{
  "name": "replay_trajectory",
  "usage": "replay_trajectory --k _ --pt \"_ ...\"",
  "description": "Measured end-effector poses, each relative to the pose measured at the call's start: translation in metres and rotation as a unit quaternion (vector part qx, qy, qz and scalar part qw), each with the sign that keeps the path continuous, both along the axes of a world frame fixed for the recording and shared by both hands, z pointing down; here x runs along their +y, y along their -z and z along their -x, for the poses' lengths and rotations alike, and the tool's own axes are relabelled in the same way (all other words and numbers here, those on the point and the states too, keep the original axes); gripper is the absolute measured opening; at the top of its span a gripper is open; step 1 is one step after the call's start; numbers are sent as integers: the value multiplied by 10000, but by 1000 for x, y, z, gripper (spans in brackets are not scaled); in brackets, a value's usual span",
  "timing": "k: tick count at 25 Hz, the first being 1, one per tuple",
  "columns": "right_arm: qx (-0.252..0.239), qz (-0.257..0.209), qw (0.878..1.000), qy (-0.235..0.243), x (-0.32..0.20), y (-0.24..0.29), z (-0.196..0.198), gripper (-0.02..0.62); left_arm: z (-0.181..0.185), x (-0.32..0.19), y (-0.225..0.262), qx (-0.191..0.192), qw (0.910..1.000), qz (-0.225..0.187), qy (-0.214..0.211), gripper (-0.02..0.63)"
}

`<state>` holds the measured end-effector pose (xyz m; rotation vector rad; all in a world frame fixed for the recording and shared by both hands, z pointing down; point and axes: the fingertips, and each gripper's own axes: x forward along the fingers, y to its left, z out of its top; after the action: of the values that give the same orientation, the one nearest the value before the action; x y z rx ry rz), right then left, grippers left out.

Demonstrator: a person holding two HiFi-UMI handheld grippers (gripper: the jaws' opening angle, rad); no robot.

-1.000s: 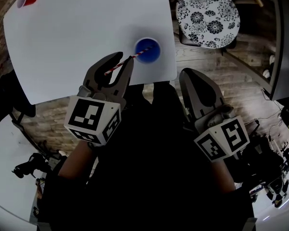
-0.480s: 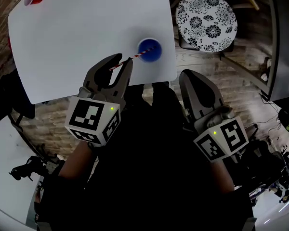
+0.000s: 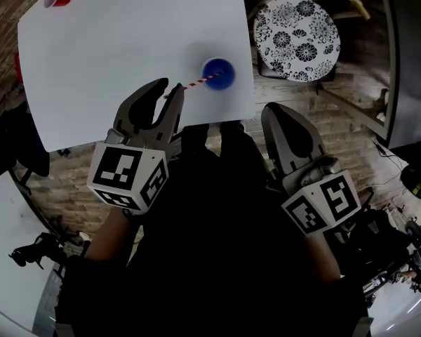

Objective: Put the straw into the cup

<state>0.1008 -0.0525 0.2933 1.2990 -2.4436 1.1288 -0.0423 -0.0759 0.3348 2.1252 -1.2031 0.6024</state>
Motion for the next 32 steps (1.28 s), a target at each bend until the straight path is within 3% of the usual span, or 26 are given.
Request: replay_trajectory --k 17,32 --pt "69 -289 9995 62 15 24 0 28 5 19 38 143 9990 -352 227 87" --pt "113 -638 9979 43 19 50 -4 28 -25 31 89 704 9937 -861 -160 86"
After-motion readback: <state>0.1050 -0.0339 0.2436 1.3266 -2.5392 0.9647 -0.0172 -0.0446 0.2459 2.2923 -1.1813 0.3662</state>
